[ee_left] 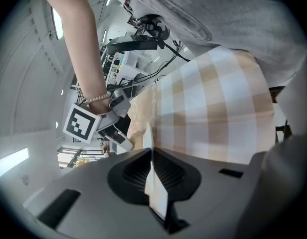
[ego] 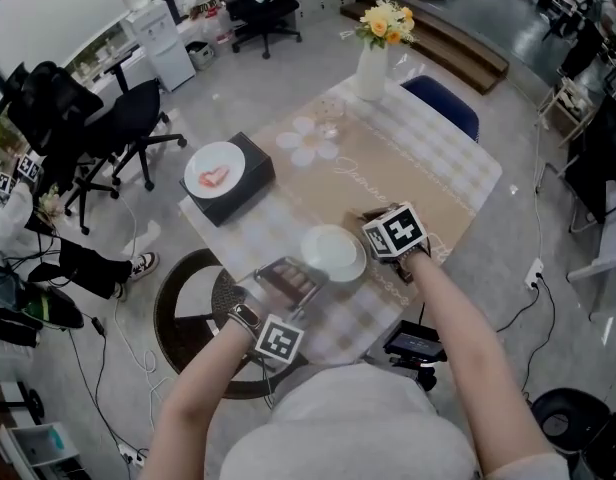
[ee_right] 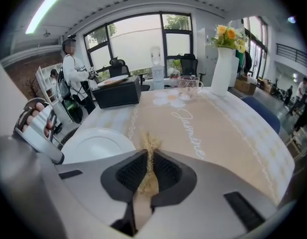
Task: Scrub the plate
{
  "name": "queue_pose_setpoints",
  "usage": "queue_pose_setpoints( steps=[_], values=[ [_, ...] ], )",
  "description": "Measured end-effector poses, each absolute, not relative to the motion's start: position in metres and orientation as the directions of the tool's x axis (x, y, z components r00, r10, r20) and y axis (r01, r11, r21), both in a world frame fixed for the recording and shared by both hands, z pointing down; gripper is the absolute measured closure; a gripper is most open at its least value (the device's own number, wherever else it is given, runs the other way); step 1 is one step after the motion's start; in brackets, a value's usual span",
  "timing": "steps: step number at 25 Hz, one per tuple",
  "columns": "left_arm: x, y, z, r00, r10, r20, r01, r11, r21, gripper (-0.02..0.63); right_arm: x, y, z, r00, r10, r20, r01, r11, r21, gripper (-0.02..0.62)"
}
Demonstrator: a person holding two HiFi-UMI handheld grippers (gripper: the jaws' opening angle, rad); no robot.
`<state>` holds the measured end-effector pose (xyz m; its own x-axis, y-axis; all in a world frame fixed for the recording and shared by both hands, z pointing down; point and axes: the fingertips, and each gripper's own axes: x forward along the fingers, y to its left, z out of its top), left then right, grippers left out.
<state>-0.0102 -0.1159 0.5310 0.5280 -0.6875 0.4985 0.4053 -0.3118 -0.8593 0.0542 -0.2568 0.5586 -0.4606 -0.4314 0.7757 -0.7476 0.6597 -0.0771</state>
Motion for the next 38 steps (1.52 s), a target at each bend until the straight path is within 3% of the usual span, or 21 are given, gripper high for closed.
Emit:
queue_pose_setpoints(
  steps=[8,18,24,30,38],
  values=[
    [-0.007,-0.114,0.529,0.538,-0.681,0.496,0.424,-0.290,-0.858,0.589,0.035,-0.237,0.511,-0.635,-0.399,0.662,-0.676,0.702,-0.225,0.554],
    [-0.002,-0.113,0.527,0.551,-0.680,0.484,0.445,-0.252,-0.860,0.589,-0.004,-0.187,0.484,-0.744,-0.237,0.624,-0.492,0.827,-0.273,0.554],
    [0.002,-0.111,0.526,0.553,-0.680,0.481,0.457,-0.235,-0.858,0.589,-0.023,-0.168,0.480,-0.777,-0.137,0.615,-0.394,0.868,-0.304,0.554],
    [0.006,-0.109,0.525,0.556,-0.673,0.488,0.487,-0.212,-0.847,0.589,-0.029,-0.157,0.491,-0.724,-0.076,0.685,-0.320,0.917,-0.237,0.554],
    [0.003,-0.109,0.530,0.543,-0.672,0.503,0.506,-0.216,-0.835,0.589,-0.033,-0.168,0.495,-0.740,-0.090,0.667,-0.358,0.892,-0.277,0.554]
  ],
)
